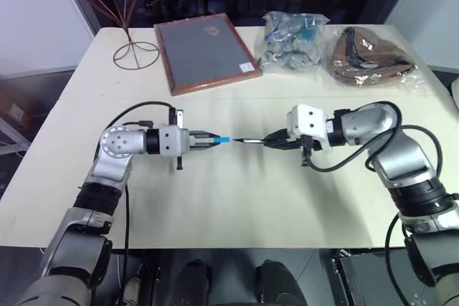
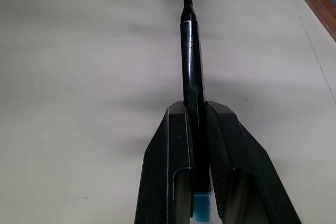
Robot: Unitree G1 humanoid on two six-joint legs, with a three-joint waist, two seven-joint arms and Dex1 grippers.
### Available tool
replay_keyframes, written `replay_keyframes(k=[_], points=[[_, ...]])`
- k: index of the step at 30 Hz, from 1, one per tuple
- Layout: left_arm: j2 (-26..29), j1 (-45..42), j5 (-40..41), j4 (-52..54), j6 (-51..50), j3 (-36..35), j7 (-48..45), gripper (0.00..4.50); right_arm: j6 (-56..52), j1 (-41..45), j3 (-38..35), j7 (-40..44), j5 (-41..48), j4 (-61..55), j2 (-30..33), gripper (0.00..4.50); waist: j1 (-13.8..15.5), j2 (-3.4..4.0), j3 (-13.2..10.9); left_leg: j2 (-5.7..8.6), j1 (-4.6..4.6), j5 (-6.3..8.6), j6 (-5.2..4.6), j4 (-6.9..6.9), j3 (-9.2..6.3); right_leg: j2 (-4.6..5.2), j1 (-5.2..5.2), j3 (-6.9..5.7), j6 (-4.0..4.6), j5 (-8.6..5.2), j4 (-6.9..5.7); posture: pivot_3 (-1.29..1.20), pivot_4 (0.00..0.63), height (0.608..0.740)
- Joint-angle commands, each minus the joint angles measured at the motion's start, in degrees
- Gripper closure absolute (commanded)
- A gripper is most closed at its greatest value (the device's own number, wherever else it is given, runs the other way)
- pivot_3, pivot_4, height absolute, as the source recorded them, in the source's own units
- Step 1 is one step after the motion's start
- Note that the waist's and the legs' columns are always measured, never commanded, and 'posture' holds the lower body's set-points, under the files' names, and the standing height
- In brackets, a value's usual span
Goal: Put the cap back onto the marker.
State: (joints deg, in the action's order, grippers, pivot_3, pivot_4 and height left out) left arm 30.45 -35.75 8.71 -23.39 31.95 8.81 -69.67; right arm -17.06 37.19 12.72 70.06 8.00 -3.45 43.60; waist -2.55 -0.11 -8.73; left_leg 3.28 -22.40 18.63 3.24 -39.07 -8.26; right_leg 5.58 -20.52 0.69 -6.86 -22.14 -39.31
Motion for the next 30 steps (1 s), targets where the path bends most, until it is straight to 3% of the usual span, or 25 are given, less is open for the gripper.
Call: replay_keyframes(k=[1,30], points=[[0.0,-0.5,0.2,1.5,0.3,-0.1,0.7,4.50,0.2,0.4,-0.9,0.0,0.4,-2.5,0.4,4.44,0.0,0.00,0.0,0.00,0.00,0.00,0.00,0.00,0.00,0.00,0.00,0.00,0.00,0.00,0.00,0.00,0.150,0.740],[-0.9,-2.1,-0.7,0.0,1.0,0.8,1.6,4.50,-1.7,0.4,0.3,-0.8,0.7,-5.1,-1.0,4.44,0.0,0.00,0.0,0.00,0.00,0.00,0.00,0.00,0.00,0.00,0.00,0.00,0.00,0.00,0.01,0.00,0.150,0.740]])
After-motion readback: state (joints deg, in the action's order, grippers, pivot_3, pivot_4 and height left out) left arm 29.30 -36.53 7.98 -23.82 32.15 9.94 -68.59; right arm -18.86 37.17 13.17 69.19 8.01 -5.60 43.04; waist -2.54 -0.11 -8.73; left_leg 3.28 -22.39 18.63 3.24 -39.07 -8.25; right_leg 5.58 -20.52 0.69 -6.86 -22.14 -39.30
